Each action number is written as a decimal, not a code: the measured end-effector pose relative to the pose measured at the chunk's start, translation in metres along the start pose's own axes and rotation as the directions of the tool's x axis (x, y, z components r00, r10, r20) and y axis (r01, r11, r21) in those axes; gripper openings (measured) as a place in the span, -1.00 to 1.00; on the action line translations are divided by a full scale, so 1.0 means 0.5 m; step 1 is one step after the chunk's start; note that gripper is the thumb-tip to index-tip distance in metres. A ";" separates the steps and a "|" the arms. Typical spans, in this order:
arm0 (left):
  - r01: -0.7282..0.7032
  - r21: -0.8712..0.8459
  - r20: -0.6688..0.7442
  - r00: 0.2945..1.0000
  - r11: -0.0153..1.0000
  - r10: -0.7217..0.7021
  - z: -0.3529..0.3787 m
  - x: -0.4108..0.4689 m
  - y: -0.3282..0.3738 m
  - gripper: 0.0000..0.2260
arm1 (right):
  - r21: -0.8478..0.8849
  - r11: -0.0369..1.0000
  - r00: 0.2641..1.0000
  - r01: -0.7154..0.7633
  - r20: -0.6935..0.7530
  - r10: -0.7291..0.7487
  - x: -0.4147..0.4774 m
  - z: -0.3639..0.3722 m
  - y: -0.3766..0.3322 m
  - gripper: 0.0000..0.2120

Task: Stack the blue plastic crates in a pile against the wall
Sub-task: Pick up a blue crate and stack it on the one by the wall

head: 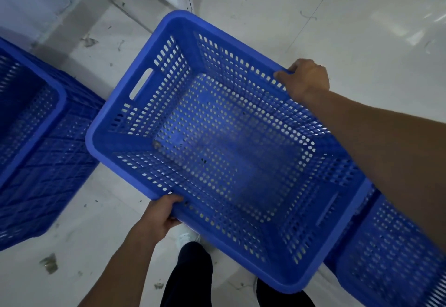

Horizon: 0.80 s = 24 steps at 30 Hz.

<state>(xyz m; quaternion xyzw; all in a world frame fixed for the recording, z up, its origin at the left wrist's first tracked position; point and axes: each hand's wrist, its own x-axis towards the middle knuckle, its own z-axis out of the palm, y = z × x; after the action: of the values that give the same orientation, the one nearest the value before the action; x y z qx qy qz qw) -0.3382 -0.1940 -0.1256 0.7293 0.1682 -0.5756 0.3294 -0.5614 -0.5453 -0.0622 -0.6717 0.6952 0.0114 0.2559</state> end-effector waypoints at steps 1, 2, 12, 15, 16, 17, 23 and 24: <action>-0.006 -0.003 0.015 1.000 1.000 0.006 -0.010 -0.015 -0.001 -0.82 | 0.015 1.000 1.000 0.000 -0.016 0.001 -0.013 -0.012 -0.001 -0.52; -0.013 0.000 0.028 1.000 1.000 0.013 -0.019 -0.035 -0.003 -0.82 | 0.016 1.000 0.999 0.009 -0.038 -0.008 -0.032 -0.029 0.000 -0.53; -0.098 -0.022 -0.012 0.995 0.995 0.097 -0.084 -0.426 0.037 -0.78 | 0.056 0.994 0.995 0.097 -0.017 -0.096 -0.271 -0.375 -0.117 -0.63; -0.132 -0.048 -0.019 0.991 0.990 0.131 -0.118 -0.561 0.044 -0.73 | 0.085 0.985 0.988 0.149 -0.052 -0.145 -0.353 -0.490 -0.183 -0.64; -0.145 -0.067 -0.017 0.989 0.987 0.145 -0.127 -0.601 0.048 -0.75 | 0.095 0.981 0.984 0.171 -0.062 -0.166 -0.378 -0.526 -0.205 -0.64; -0.164 -0.081 -0.016 0.986 0.983 0.163 -0.137 -0.644 0.053 -0.78 | 0.103 0.975 0.980 0.195 -0.070 -0.189 -0.405 -0.563 -0.230 -0.64; -0.226 -0.206 -0.080 0.974 0.952 0.214 -0.231 -0.896 0.056 -0.86 | 0.120 0.927 0.934 0.356 -0.083 -0.348 -0.581 -0.745 -0.402 -0.61; -0.245 -0.230 -0.098 0.969 0.942 0.228 -0.250 -0.924 0.059 -0.86 | 0.136 0.916 0.925 0.377 -0.094 -0.367 -0.601 -0.765 -0.435 -0.60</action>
<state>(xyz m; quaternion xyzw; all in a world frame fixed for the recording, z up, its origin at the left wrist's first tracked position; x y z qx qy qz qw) -0.3583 -0.0695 0.3368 0.7186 0.1595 -0.4814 0.4758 -0.4971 -0.4250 0.4529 -0.7702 0.5617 -0.1128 0.2802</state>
